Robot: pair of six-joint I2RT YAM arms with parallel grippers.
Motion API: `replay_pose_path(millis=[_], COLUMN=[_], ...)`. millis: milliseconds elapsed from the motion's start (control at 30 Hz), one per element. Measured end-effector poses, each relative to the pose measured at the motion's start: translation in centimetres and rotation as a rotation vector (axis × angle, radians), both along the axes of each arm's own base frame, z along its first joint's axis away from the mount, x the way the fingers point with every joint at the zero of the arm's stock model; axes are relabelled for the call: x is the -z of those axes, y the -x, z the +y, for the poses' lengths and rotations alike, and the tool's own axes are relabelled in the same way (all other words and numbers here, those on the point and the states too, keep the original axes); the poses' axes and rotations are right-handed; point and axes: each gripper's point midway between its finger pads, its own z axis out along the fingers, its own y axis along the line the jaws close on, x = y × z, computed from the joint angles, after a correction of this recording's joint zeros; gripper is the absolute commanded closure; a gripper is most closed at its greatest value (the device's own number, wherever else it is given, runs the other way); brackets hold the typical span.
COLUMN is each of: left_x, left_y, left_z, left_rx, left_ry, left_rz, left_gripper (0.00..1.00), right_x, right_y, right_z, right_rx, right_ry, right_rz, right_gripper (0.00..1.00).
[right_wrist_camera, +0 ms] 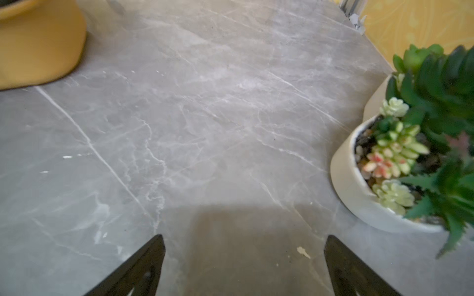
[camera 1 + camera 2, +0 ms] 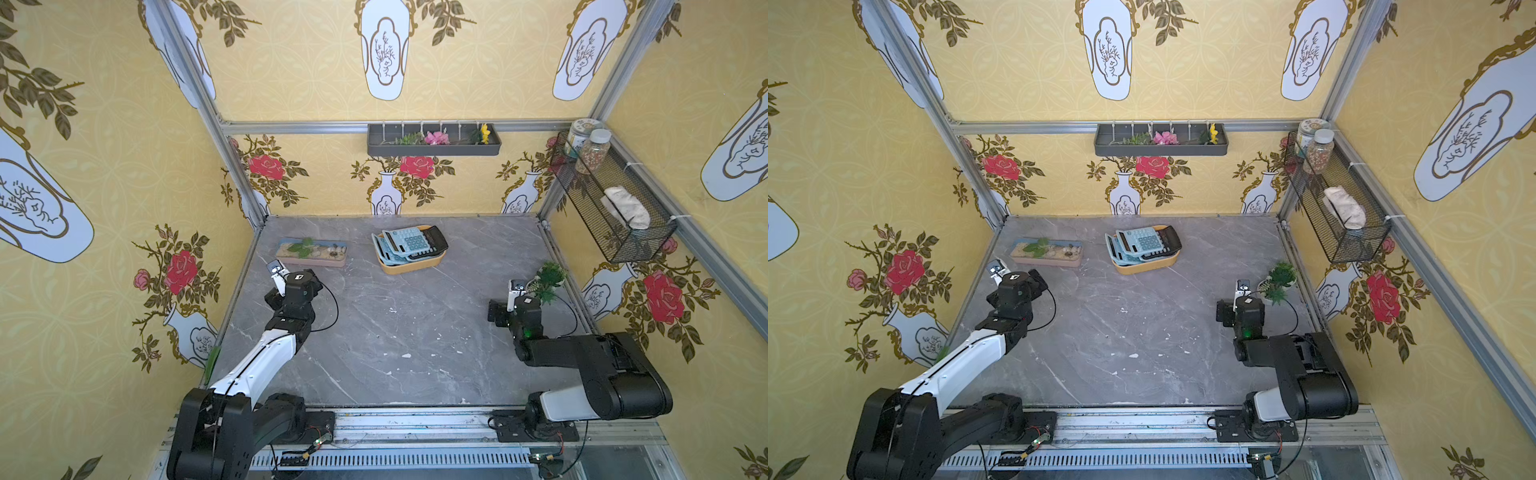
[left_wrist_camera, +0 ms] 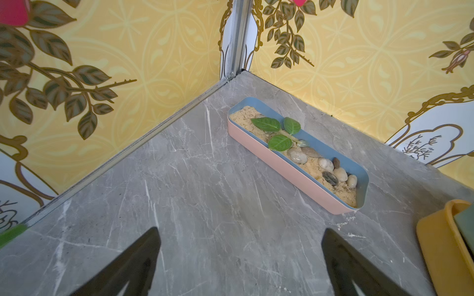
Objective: Put the calculator in the storage box
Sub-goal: Place the calculator in the storage box, then reset both arms
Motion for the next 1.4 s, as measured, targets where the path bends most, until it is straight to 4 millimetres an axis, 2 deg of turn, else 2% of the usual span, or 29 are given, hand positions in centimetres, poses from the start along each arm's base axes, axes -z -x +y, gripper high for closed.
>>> replay_pose_path(millis=[133,267,400,533,800,933,1000,1133,1400], left_x=[-0.2,1.6,3.3,3.7,6.6,7.4,7.9,6.4,6.3], left_y=[2.6,5.6,6.9,5.7,0.8,1.1,1.1,0.3,0.1], left_z=[1.1,3.1,4.3,4.4,2.6,3.4,2.9,2.7,2.5], left_rx=[-0.017,-0.07,-0.105,-0.087,0.065,0.065,0.098,0.112,0.121], left_ry=[-0.058,-0.109,-0.108,-0.094,-0.08,-0.043,-0.028,-0.026,-0.016], left_rz=[-0.027,-0.038,-0.049,-0.055,0.005,-0.037,-0.029,-0.088,-0.096], left_gripper=[0.0,0.0,0.0,0.0,0.0,0.0,0.0,0.0,0.0], right_x=[-1.5,-2.0,-1.9,-1.9,-1.9,-1.9,-2.0,-2.1,-2.1], right_y=[-0.8,-1.1,-1.1,-1.1,-1.1,-1.1,-1.2,-1.3,-1.3], right_z=[0.0,0.2,0.2,0.2,0.1,0.0,0.0,0.3,0.3], right_rx=[-0.001,-0.011,-0.012,-0.013,-0.016,-0.018,-0.021,-0.034,-0.035], right_ry=[-0.004,-0.01,-0.011,-0.012,-0.017,-0.023,-0.025,-0.032,-0.033], right_rz=[-0.07,-0.093,-0.092,-0.092,-0.091,-0.092,-0.093,-0.096,-0.096], right_gripper=[0.03,0.03,0.03,0.03,0.03,0.03,0.03,0.03,0.03])
